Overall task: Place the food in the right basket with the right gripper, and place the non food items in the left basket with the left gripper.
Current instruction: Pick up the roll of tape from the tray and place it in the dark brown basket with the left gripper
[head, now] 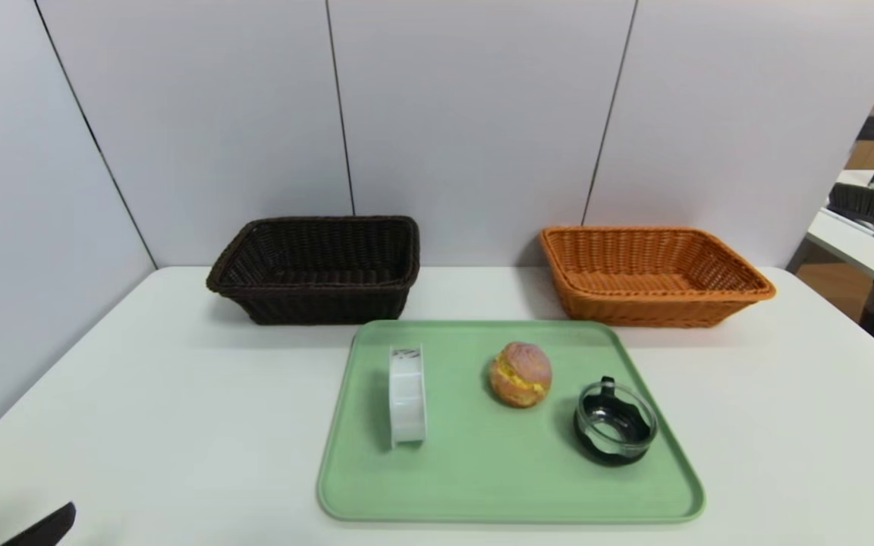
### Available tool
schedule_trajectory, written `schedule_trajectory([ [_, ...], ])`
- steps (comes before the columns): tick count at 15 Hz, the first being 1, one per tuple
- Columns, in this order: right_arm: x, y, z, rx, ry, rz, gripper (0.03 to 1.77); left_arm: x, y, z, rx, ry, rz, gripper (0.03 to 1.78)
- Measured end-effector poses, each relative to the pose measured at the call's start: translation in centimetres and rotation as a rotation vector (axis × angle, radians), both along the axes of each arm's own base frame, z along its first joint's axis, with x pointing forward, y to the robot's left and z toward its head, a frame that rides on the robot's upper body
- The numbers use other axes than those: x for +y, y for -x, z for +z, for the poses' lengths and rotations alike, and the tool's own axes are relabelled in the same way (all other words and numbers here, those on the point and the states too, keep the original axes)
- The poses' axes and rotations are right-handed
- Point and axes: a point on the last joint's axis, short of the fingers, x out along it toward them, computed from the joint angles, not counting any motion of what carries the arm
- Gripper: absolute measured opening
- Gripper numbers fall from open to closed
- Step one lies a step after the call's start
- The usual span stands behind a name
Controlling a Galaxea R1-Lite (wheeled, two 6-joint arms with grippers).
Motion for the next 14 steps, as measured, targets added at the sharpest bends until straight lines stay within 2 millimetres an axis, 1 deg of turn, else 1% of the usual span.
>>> schedule_trajectory([
  [1, 0.0, -0.8, 0.7, 0.026, 0.0, 0.005, 1.7, 0.0, -1.1, 1.0, 0.022, 0.002, -0.015, 1.69],
  [4, 0.2, -4.0, 3.3, 0.115, -0.002, 0.032, 1.7, -0.2, -4.9, 3.6, 0.093, 0.013, -0.071, 1.69],
  [6, 0.4, -6.4, 4.5, 0.178, -0.003, 0.055, 1.7, -0.6, -7.5, 4.4, 0.152, 0.016, -0.108, 1.69],
  [8, 0.5, -8.6, 5.1, 0.232, 0.002, 0.074, 1.7, -0.9, -9.8, 4.6, 0.21, 0.018, -0.134, 1.69],
  [9, 0.6, -9.3, 5.2, 0.25, 0.005, 0.08, 1.7, -1.2, -10.7, 4.5, 0.236, 0.016, -0.153, 1.69],
  [12, 0.9, -10.6, 4.7, 0.308, 0.009, 0.112, 1.7, -2.9, -12.9, 3.9, 0.314, 0.009, -0.241, 1.69],
  [14, 1.2, -10.9, 4.3, 0.335, -0.007, 0.168, 1.7, -4.0, -14.0, 3.5, 0.35, 0.005, -0.29, 1.69],
])
